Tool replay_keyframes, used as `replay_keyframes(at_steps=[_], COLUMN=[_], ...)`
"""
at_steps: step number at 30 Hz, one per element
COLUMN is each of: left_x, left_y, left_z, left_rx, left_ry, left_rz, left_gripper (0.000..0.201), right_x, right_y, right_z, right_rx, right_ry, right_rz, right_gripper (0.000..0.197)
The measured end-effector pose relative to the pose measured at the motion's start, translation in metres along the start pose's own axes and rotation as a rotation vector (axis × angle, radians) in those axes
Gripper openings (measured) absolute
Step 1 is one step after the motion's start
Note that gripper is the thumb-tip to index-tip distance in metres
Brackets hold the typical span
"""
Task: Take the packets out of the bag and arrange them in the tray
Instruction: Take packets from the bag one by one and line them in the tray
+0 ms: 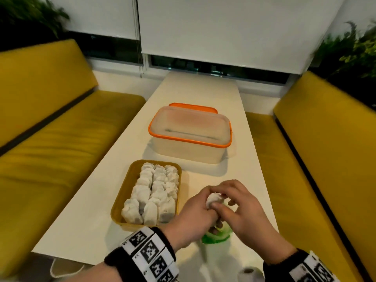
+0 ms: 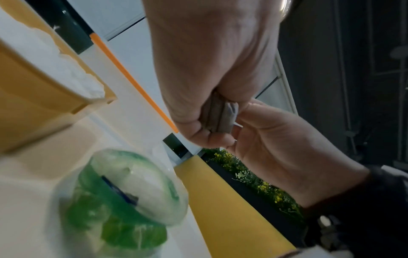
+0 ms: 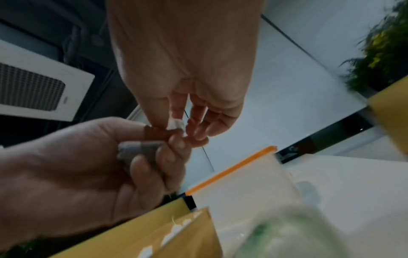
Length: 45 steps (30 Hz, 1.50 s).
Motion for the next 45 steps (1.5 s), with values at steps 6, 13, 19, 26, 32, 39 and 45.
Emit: replay_keyframes(at_steps=[6, 13, 19, 26, 32, 39, 45], left_x=[-0.004, 0.005, 0.029, 0.043, 0.055, 0.070, 0.067], left_y=[-0.032, -0.119, -0.203, -0.250, -0.254, -0.248, -0.248], left_z=[0.000, 0.001, 0.011, 0.005, -0.003, -0.015, -0.019], left_rx=[-0.007, -0.221, -0.251, -0.350, -0.332, -0.327, -0.350], left_ry=[0.112, 0.098, 0.034, 0.046, 0.018, -0.116, -0.144], left_rz=[-0.156, -0.379, -0.341, -0.247, -0.293, -0.435, -0.523], left_gripper=[0.076, 0.010, 0.028, 0.014, 0.016, 0.031, 0.034], right_x=[0.018, 0.044, 0.073, 0.073, 0.074, 0.062, 0.061], right_y=[0.017, 0.064, 0.134, 0.209, 0.233, 0.238, 0.228], right_z=[-0.032, -0.079, -0.127, -0.129, -0.125, -0.116, -0.112], right_rx=[0.210, 0.251, 0.523, 1.181, 1.345, 1.258, 1.384], right_ry=[-0.044, 0.012, 0.051, 0.071, 0.033, 0.105, 0.234], right_rz=[0.083, 0.081, 0.194, 0.357, 0.552, 0.573, 0.705], right_gripper=[0.011, 0.004, 0.008, 0.015, 0.027, 0.031, 0.050])
Point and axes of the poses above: each hand's wrist, its own z-axis away from the middle knuckle, its own y-axis out of the palm, x = y × z, the point moved 5 cm from there along -z, towards the middle knuckle, and after that the axes turned 13 degrees about -y, right-handed, at the moved point
